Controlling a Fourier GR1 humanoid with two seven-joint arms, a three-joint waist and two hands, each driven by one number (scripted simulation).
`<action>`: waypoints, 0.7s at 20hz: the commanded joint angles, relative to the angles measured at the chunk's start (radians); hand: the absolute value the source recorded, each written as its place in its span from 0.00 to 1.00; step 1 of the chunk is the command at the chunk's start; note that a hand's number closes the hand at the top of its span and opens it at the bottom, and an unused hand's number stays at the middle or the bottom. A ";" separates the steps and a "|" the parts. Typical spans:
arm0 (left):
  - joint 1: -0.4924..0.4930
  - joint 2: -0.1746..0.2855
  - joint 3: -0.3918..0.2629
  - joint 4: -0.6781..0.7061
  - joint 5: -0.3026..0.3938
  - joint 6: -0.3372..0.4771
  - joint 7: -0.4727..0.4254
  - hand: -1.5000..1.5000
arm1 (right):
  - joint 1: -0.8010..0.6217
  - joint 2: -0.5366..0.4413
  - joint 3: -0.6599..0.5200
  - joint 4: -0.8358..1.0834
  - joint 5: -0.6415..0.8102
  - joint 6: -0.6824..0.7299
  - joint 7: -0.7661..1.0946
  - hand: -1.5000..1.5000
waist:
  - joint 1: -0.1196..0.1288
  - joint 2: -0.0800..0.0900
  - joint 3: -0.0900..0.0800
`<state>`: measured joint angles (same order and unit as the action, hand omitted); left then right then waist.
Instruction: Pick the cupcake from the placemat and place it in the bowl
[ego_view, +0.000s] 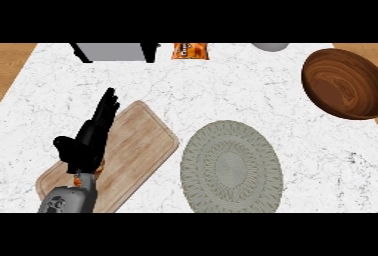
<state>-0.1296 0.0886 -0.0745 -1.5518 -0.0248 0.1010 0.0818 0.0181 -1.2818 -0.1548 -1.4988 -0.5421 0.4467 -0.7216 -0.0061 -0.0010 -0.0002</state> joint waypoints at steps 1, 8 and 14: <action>-0.009 0.001 -0.001 0.005 0.006 -0.024 0.004 0.50 | -0.124 0.031 0.024 0.062 -0.010 0.098 0.057 1.00 | 0.022 0.004 0.000; -0.057 0.021 0.017 0.001 0.015 -0.043 0.048 0.50 | -0.309 0.155 0.154 0.125 0.356 -0.207 0.083 1.00 | 0.044 0.009 0.001; -0.085 -0.029 -0.020 0.045 -0.022 -0.017 0.004 0.50 | -0.558 0.283 0.258 0.457 0.566 -0.228 0.018 1.00 | 0.061 0.016 0.001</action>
<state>-0.1566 0.0612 -0.1021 -1.5296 -0.0447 0.0859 0.0683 -0.4029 -1.0862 0.0352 -1.1739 -0.0974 0.2678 -0.7075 0.0469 0.0119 0.0007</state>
